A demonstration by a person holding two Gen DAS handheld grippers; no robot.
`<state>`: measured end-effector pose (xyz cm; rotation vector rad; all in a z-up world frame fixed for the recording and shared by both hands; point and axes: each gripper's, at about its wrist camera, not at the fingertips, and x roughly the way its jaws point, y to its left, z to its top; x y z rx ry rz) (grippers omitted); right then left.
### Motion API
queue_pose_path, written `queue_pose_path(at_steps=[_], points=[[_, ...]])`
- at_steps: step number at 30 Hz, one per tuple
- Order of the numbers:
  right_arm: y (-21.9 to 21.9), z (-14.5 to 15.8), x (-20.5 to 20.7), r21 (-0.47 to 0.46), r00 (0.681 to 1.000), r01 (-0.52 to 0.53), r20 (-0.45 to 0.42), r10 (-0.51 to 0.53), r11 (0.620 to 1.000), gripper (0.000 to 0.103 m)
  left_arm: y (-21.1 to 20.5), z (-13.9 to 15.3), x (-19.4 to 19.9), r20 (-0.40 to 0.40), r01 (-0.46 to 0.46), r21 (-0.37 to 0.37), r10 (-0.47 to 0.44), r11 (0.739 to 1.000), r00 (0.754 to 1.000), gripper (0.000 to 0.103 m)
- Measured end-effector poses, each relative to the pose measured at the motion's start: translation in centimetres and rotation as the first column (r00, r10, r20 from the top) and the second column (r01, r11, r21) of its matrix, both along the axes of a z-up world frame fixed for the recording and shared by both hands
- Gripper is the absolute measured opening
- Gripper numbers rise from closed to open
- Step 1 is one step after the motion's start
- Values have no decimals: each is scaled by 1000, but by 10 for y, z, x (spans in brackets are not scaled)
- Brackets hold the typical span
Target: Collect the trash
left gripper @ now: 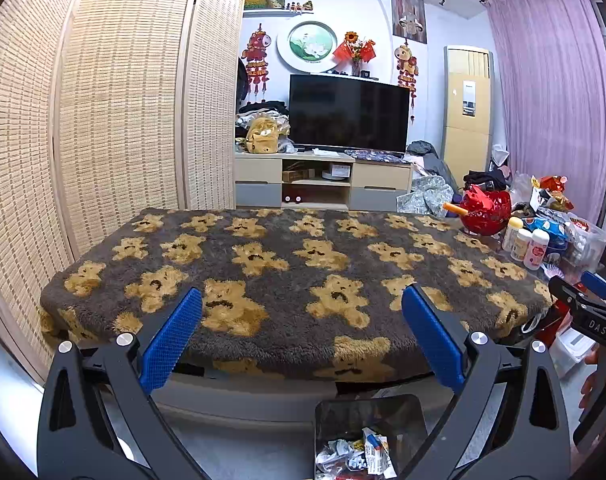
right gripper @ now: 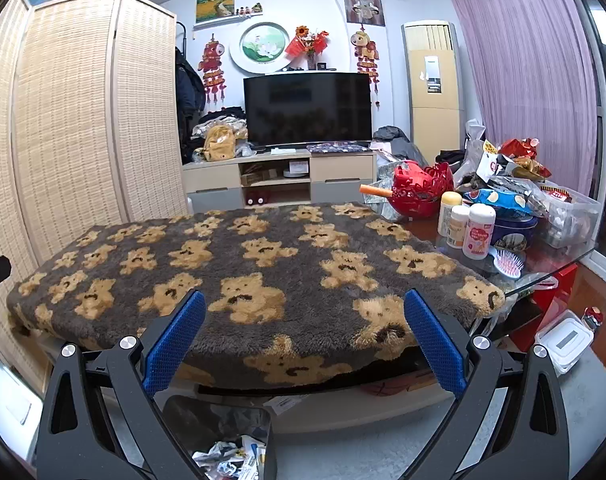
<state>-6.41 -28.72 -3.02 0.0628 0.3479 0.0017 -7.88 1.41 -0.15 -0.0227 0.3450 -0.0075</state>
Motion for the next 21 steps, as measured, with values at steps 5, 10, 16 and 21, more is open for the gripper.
queue_pose_path(at_steps=[5, 10, 16, 21], points=[[0, 0, 0, 11, 1000, -1, 2, 1, 1000, 100, -1, 2, -1, 2, 0, 1, 0, 1000, 1000, 95], [1, 0, -1, 14, 1000, -2, 0, 2, 1000, 100, -1, 3, 0, 2, -1, -2, 1, 1000, 1000, 95], [2, -1, -2, 14, 1000, 0, 1, 0, 1000, 100, -1, 5, 0, 4, 0, -6, 0, 1000, 1000, 95], [3, -1, -2, 16, 1000, -1, -1, 1, 1000, 100, -1, 4, 1, 2, -2, -5, 2, 1000, 1000, 95]])
